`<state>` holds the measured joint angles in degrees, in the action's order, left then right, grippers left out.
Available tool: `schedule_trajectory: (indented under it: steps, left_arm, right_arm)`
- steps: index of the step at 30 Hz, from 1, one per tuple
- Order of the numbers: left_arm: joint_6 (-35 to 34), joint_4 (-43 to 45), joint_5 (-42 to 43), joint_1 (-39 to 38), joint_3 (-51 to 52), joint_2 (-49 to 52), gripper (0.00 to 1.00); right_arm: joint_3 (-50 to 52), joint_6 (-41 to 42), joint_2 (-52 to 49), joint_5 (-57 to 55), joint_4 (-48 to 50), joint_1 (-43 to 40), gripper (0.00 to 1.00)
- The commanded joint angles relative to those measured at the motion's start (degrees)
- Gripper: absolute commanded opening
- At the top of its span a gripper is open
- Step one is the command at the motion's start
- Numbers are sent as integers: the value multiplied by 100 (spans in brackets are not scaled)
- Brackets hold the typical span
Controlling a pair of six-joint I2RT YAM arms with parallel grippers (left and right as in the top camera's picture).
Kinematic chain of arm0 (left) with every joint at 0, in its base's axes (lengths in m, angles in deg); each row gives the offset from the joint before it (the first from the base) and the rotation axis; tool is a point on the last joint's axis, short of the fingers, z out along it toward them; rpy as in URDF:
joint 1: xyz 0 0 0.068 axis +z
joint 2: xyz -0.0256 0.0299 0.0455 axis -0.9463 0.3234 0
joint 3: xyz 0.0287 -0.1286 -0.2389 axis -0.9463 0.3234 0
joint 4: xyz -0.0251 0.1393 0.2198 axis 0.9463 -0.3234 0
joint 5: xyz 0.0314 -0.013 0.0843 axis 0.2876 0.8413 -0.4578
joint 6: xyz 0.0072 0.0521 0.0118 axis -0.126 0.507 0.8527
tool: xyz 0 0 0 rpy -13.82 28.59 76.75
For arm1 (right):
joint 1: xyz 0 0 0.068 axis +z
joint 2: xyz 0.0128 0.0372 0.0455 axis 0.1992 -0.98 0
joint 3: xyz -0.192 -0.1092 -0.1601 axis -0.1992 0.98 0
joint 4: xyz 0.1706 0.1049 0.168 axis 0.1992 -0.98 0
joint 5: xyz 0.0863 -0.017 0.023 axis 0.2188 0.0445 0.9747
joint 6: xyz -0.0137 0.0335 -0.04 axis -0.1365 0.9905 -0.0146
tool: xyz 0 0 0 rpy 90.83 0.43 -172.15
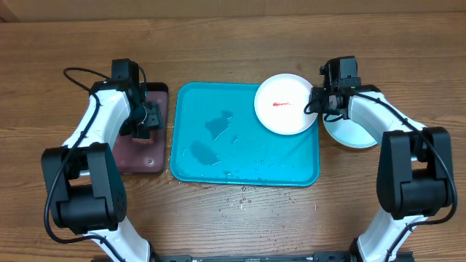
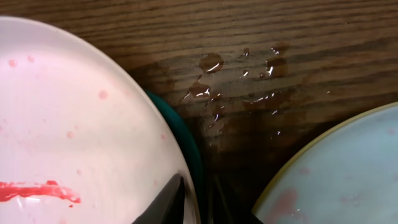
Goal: Clean dirty plates on tray and stack at the side
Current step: 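Move right gripper to the pink-rimmed plate and drag it onto the tray center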
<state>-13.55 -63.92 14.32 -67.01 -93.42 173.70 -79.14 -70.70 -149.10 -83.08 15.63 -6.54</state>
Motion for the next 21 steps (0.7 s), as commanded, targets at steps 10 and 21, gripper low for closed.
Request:
schedule_trajectory:
  steps: [10, 21]
  left_arm:
    - [70, 7, 11, -39, -111, -138, 66]
    - [68, 7, 11, -39, -111, -138, 66]
  right_arm:
    - [-297, 52, 704, 280, -656, 46, 4]
    - [-289, 1056, 984, 1106, -1368, 673, 4]
